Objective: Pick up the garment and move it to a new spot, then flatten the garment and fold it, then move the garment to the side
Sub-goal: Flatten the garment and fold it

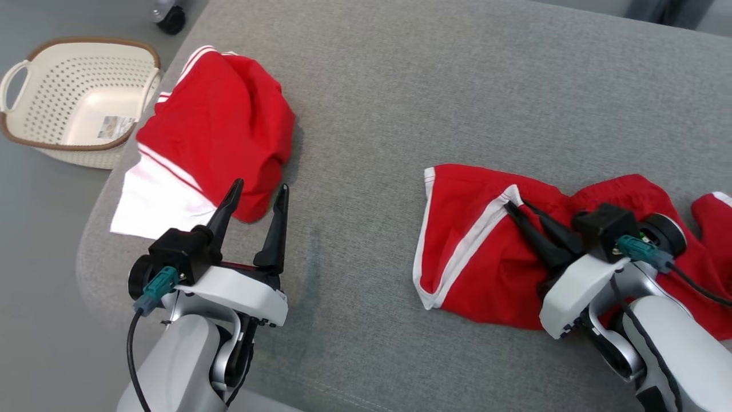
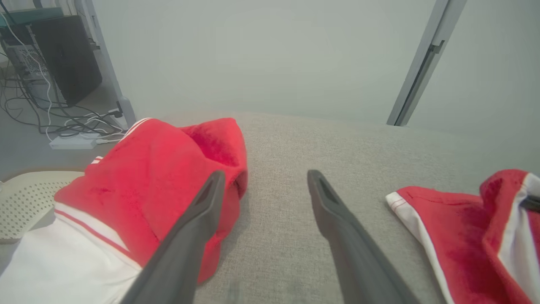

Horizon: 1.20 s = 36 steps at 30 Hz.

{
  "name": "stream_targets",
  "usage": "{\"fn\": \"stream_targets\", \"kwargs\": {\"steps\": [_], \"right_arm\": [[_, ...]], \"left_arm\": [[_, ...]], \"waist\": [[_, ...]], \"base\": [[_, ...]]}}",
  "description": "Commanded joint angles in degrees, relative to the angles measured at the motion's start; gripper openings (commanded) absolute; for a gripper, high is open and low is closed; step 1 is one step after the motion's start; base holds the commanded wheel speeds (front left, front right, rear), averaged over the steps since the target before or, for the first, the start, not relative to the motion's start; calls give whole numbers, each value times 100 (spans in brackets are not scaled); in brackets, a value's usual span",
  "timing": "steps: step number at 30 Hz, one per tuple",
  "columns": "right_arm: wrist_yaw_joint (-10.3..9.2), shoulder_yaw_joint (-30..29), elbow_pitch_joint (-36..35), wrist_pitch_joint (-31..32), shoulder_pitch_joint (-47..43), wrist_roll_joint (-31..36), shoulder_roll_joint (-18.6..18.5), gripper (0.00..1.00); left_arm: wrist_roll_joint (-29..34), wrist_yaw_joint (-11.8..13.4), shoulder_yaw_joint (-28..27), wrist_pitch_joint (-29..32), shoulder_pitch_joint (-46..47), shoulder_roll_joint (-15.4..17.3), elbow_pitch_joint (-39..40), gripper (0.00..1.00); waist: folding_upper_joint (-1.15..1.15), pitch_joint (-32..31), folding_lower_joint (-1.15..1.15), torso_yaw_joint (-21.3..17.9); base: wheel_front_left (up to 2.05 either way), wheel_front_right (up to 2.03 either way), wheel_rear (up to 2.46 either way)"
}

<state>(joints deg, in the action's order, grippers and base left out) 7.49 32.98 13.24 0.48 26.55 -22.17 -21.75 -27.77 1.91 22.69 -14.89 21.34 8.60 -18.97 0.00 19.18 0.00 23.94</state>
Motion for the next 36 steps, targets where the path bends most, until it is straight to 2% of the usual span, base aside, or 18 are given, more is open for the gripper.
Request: {"fn": "stream_targets", "kwargs": {"steps": [1,9,17,28,29,30,31,32,36], "right_arm": [[1,-230,-162,-103,-205,17,33,0],[1,-1385,-843,-336,-1139,213,530,0],[2,-2289,-940,-502,-1933,312,1236,0],[2,-2565,-380,-709,-2127,250,1450,0],[1,-2553,-313,-714,-2123,221,1467,4],[2,-2556,-257,-754,-2104,178,1488,39],[2,-2555,-194,-769,-2095,172,1491,94],[2,-2568,-140,-787,-2084,128,1515,100],[1,-2636,-33,-959,-2078,59,1566,100]], "left_arm": [[77,-22,-75,-22,40,74,29,100],[176,60,-194,-10,96,266,10,100],[201,117,-170,171,28,428,53,100],[115,223,-183,390,-159,566,177,100],[109,233,-183,408,-193,575,189,100],[101,250,-185,421,-218,585,198,100],[89,262,-187,431,-234,601,215,100],[80,275,-192,447,-247,616,226,100],[47,339,-240,450,-382,667,289,100]], "waist": [[0,-48,0,-303],[0,-152,0,-1075],[0,-303,0,-1624],[0,-509,0,-1964],[0,-527,0,-1980],[0,-552,0,-1995],[0,-571,0,-2005],[0,-593,0,-2015],[0,-724,0,-2075]], "base": [[0,0,0],[0,0,0],[0,0,0],[0,0,0],[0,0,0],[0,0,0],[0,0,0],[0,0,0],[0,0,0]]}}
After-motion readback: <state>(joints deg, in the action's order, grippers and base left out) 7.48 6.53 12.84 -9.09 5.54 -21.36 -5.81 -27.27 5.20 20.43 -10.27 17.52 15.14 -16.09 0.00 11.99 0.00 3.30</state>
